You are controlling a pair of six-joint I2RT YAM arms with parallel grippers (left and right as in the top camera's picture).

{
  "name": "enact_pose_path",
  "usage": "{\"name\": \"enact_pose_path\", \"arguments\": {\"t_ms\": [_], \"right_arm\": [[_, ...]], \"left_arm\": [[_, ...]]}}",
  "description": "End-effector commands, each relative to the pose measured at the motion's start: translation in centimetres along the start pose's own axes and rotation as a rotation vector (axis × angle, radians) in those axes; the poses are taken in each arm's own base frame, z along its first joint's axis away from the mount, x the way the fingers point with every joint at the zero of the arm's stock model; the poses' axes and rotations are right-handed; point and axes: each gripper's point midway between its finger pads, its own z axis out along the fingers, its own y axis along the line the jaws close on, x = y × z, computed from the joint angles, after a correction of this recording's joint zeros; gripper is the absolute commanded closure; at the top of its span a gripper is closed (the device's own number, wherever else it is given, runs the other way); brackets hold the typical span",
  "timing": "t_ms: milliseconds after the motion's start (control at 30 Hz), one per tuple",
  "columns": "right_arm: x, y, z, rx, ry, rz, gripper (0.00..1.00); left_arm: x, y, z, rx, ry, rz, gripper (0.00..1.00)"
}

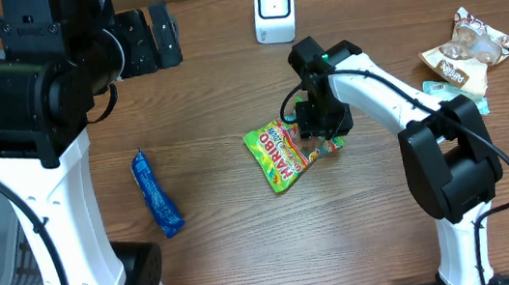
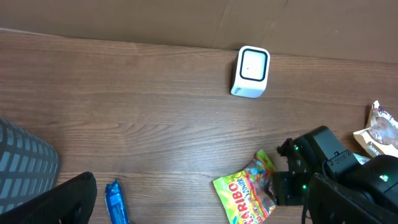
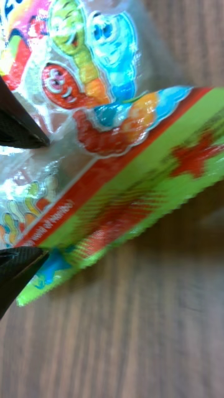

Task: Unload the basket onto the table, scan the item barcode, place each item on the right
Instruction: 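Press and grasp the gummy bag top edge with the right gripper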

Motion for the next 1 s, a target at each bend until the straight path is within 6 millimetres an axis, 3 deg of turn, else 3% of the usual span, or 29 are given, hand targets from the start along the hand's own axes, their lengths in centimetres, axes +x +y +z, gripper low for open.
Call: {"name": "enact_pose_path", "arguments": {"t_ms": [0, 233, 400, 533, 667, 767, 967], "right_arm": [[-2.1, -2.3, 0.3, 0.115, -0.097, -0.033, 0.5], [-6.8, -0.4, -0.5, 0.096, -0.283, -0.371, 0.5], [-8.6, 0.3, -1.2, 0.106, -0.36, -0.526, 0.5], [-7.9, 0.2, -2.2, 0.084, -0.324, -0.378, 0.47], [-5.4, 1.3, -2.9, -0.012, -0.208, -0.276, 0.41], [-4.1, 2.2, -2.5, -0.078, -0.153, -0.279, 0.41], [-3.8, 2.3, -0.7, -0.104, -0.151, -0.281, 0.4]], "left_arm": [[-0.1, 0.0, -0.1, -0.003, -0.006, -0.001, 0.0], [-0.1, 0.0, -0.1, -0.003, -0.006, -0.001, 0.0], [-0.1, 0.0, -0.1, -0.003, -0.006, -0.001, 0.0], [-0.1, 0.0, -0.1, -0.003, -0.006, -0.001, 0.0], [-0.1, 0.0, -0.1, -0.003, -0.006, -0.001, 0.0], [-0.1, 0.0, -0.1, -0.003, -0.006, -0.001, 0.0], [-0.1, 0.0, -0.1, -0.003, -0.006, -0.001, 0.0]]}}
